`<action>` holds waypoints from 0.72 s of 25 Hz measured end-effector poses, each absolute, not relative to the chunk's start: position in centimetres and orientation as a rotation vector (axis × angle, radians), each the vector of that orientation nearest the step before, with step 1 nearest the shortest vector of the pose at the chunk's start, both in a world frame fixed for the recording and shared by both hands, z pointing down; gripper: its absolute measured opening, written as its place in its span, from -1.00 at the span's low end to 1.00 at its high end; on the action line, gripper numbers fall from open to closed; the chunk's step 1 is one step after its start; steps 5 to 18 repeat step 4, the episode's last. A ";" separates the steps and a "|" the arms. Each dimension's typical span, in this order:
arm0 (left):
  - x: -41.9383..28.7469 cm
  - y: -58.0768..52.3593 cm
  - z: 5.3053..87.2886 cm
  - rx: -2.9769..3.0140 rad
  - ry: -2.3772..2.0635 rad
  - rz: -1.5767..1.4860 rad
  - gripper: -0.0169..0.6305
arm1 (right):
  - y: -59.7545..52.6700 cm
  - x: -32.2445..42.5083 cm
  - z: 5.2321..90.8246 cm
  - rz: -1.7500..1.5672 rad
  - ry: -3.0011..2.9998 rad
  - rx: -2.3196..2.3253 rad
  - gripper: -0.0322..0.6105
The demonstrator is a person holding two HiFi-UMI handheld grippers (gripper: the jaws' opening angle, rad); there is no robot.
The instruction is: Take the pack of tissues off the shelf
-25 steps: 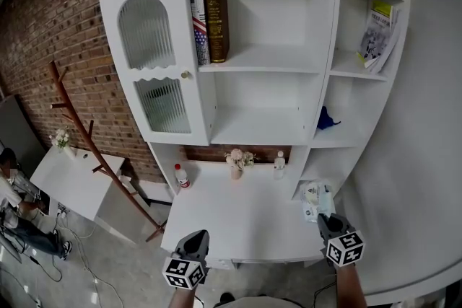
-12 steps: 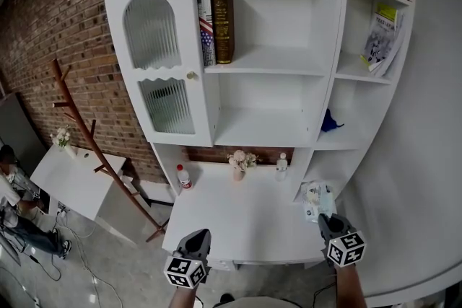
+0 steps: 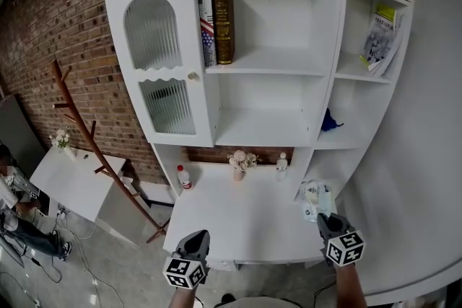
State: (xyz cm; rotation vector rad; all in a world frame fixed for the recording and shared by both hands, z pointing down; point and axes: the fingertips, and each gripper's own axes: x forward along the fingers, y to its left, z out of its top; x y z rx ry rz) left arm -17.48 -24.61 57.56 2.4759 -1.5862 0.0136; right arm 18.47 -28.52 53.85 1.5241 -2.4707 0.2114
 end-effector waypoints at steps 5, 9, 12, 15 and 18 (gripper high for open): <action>-17.7 -24.6 57.6 2.477 -1.581 0.011 -0.87 | -28.4 18.3 54.0 0.214 -2.464 1.528 -0.79; -17.7 -24.6 57.6 2.477 -1.581 0.011 -0.87 | -28.4 18.3 54.0 0.214 -2.464 1.528 -0.79; -17.7 -24.6 57.6 2.477 -1.581 0.011 -0.87 | -28.4 18.3 54.0 0.214 -2.464 1.528 -0.79; -17.7 -24.6 57.6 2.477 -1.581 0.011 -0.87 | -28.4 18.3 54.0 0.214 -2.464 1.528 -0.79; -17.7 -24.6 57.6 2.477 -1.581 0.011 -0.87 | -28.4 18.3 54.0 0.214 -2.464 1.528 -0.79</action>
